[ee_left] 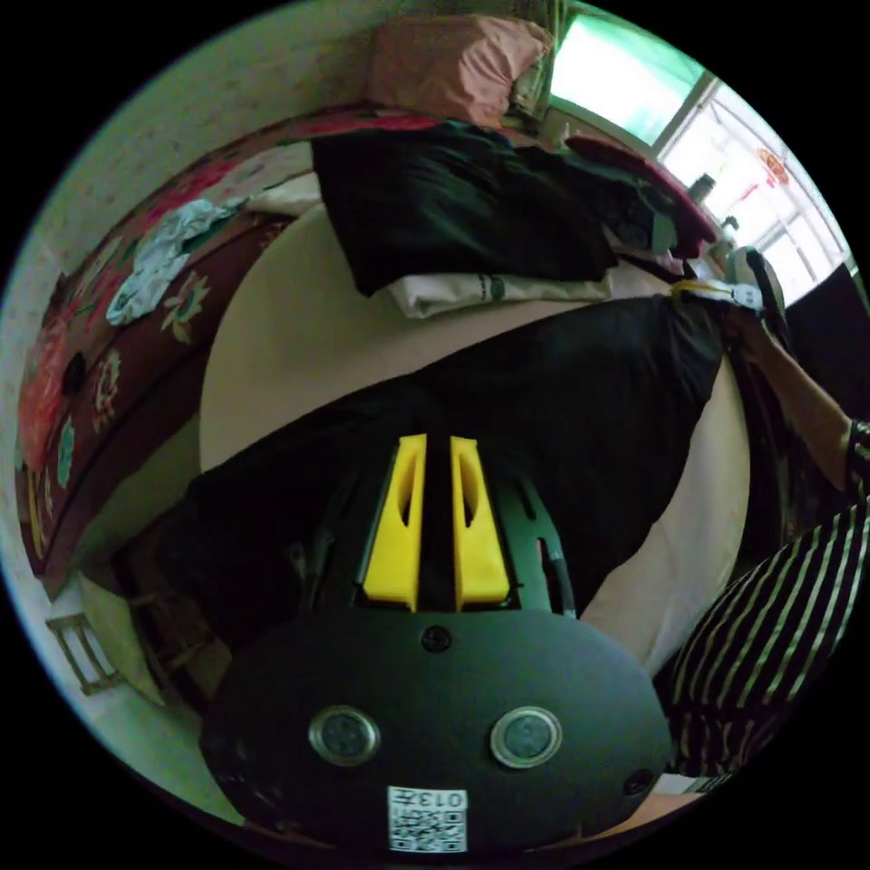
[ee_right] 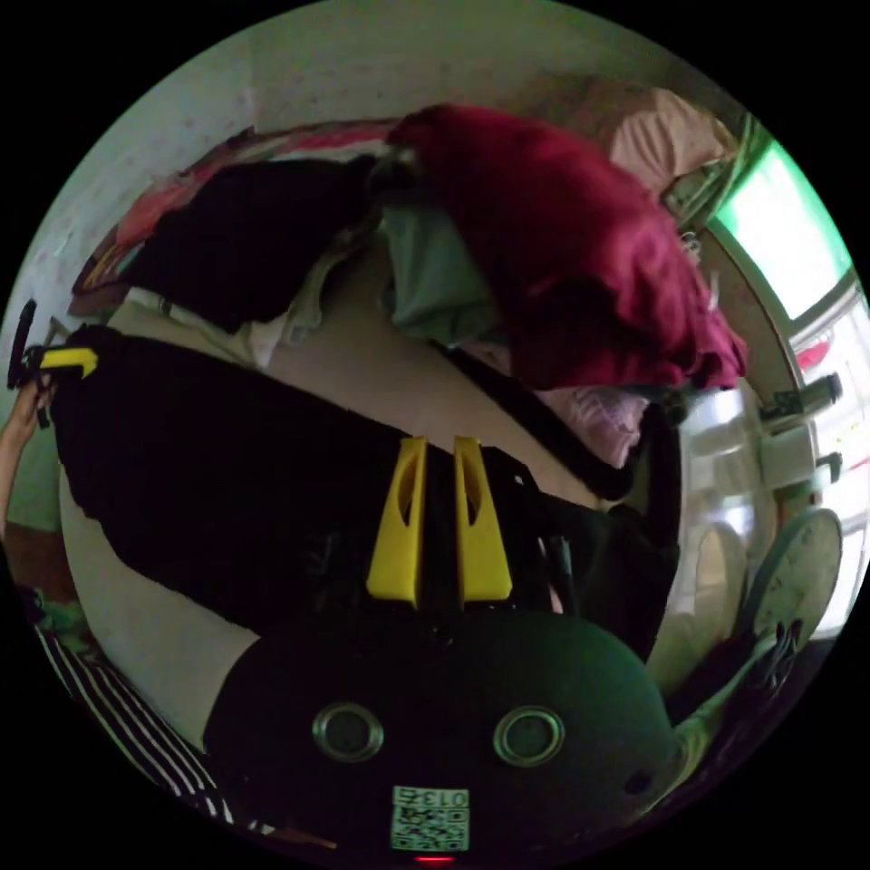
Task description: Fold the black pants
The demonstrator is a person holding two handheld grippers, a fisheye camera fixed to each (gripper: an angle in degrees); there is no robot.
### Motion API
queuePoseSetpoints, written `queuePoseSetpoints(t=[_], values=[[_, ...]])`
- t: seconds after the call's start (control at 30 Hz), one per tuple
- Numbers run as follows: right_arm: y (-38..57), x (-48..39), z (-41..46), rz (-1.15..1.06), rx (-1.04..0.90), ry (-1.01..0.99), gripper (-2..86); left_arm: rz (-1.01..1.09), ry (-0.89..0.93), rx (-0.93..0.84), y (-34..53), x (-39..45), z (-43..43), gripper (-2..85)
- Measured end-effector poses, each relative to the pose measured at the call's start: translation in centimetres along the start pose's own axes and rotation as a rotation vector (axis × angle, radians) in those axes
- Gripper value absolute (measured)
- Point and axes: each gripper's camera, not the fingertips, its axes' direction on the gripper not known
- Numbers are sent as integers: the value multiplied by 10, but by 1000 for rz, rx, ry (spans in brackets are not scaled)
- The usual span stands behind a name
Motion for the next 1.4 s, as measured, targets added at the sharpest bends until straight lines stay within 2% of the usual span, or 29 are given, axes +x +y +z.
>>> queuePoseSetpoints(t=[0.07,0.17,0.3,0.43,0.5,0.57,0.63,0.73,0.93,1.13,1.2,1.27,1.33,1.4], values=[[-8,-19,-21,12,55,2,62,-60,-6,73,23,-16,-18,72],[-18,-78,-47,-83,137,-115,65,-232,-95,191,76,-46,-45,89],[-26,-209,-67,-371,169,-304,85,-560,-190,153,160,-97,-50,137],[-29,-332,-83,-622,182,-401,91,-764,-63,189,225,-139,-40,178],[-34,-404,-95,-760,186,-432,92,-801,2,210,241,-155,-35,189],[-41,-447,-103,-826,206,-426,92,-817,73,244,250,-170,-31,197],[-53,-481,-110,-857,211,-436,91,-817,134,264,257,-191,-26,170],[-91,-514,-121,-817,246,-442,86,-770,150,242,265,-212,-26,105],[-205,-569,-133,-754,269,-433,102,-665,225,301,305,-242,-30,84],[-282,-671,-118,-962,139,-409,93,-619,304,369,335,-268,-30,84],[-298,-703,-99,-1031,-16,-428,41,-642,351,395,345,-279,-28,87],[-309,-717,-89,-1032,-160,-490,26,-625,355,403,353,-286,-28,97],[-313,-725,-95,-1043,-146,-508,17,-566,315,370,358,-291,-29,131],[-314,-730,-115,-1096,-75,-608,13,-563,342,361,364,-297,-26,165]])
